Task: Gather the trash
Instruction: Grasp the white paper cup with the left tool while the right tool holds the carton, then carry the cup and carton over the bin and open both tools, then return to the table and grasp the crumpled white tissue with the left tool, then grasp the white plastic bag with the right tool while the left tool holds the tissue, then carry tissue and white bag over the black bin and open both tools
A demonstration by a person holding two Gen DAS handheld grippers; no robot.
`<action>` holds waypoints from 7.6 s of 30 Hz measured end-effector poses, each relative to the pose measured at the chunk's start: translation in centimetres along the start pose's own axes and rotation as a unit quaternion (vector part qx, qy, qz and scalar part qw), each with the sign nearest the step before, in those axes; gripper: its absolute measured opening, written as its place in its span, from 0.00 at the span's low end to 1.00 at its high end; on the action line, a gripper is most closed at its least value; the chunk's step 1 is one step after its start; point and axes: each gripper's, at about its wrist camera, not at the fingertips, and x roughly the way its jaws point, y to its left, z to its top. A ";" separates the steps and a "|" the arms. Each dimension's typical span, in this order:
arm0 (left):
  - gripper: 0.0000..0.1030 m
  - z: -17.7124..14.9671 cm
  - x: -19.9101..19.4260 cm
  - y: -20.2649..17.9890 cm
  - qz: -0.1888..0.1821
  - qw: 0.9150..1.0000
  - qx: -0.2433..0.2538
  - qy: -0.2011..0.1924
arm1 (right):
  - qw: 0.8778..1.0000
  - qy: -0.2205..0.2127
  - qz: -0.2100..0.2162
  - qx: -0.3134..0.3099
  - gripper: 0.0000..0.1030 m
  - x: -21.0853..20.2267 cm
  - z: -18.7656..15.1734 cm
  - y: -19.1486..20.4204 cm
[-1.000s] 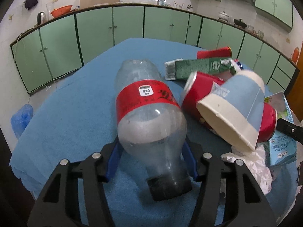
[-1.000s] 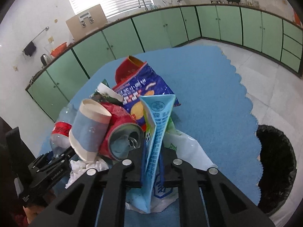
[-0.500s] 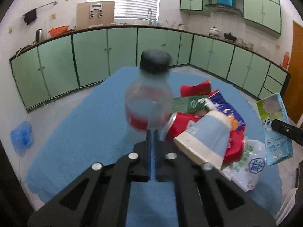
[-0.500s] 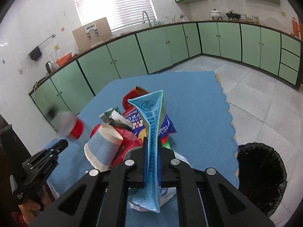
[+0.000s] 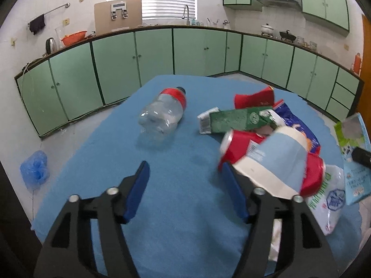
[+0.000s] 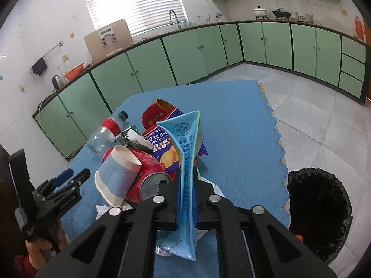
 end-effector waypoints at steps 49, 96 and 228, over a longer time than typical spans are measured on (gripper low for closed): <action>0.13 -0.4 0.0 -6.5 -0.148 0.989 -0.001 0.010 | 0.999 -0.016 -0.037 -0.010 0.08 -1.0 -0.5 -1.8; 0.02 -2.3 -2.4 -32.5 -0.377 0.911 0.168 0.001 | 0.967 -0.056 -0.221 0.111 0.08 -10.2 -1.5 -20.2; 0.33 0.2 -5.8 -9.4 -0.162 0.983 0.047 -0.073 | 0.984 -0.127 -0.122 -0.039 0.02 -8.5 0.0 -2.9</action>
